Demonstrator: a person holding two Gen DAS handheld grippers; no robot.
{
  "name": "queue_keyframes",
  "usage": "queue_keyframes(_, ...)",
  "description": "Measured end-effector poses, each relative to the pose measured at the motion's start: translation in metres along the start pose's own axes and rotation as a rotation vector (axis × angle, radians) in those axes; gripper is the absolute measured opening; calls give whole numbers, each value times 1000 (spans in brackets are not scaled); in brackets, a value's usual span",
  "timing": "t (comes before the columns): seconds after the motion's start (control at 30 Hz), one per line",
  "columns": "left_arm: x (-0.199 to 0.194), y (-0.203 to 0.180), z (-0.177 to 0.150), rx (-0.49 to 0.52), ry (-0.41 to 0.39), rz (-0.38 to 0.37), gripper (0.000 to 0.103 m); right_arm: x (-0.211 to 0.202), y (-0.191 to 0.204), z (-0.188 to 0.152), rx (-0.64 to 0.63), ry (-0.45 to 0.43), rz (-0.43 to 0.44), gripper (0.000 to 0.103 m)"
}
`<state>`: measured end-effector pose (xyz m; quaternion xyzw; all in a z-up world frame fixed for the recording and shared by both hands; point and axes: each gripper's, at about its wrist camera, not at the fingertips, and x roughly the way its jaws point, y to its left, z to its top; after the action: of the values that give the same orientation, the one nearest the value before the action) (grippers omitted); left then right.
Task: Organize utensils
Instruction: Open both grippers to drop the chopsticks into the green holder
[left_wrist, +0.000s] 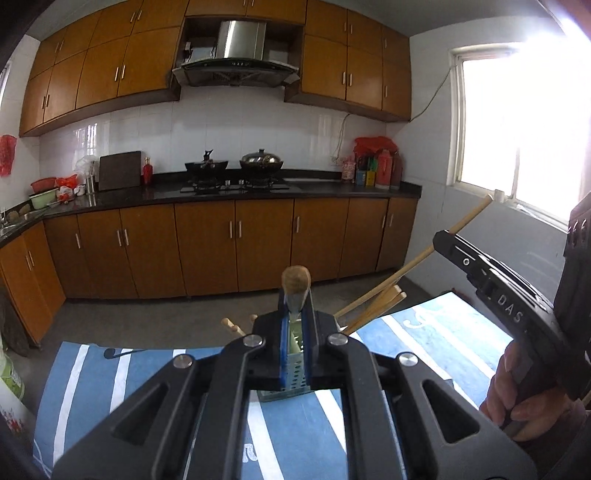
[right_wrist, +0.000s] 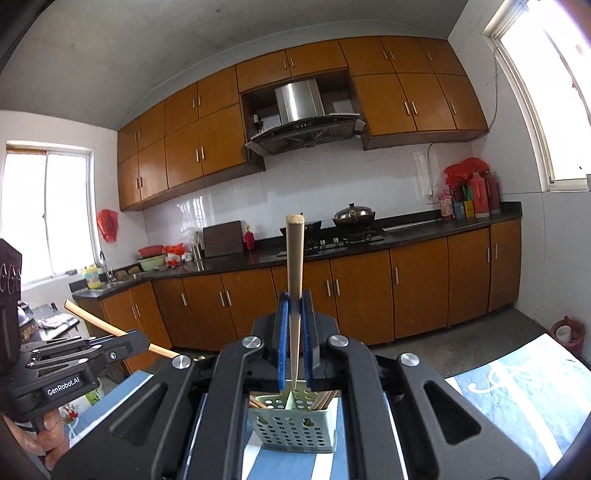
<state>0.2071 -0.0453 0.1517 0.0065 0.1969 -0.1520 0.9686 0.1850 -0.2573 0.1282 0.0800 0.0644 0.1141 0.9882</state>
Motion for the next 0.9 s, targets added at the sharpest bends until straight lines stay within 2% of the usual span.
queue_keyframes(0.23,43,3,-9,4,84,6,7,35,1,-21,-7,98,-21,7)
queue_keyframes(0.7,89,20,-24,-45,196,1,8,63,-6,-42,23,203,-8,7)
queue_keyframes(0.77,93,23,-26,-70,206,-10,17,64,-7,-43,26,214,-4,8)
queue_keyframes(0.83,92,26,-26,-89,196,-18,33,62,-7,-44,20,220,-2,8)
queue_keyframes(0.9,87,26,-26,-94,181,-26,37,62,-8,-45,23,223,-5,8)
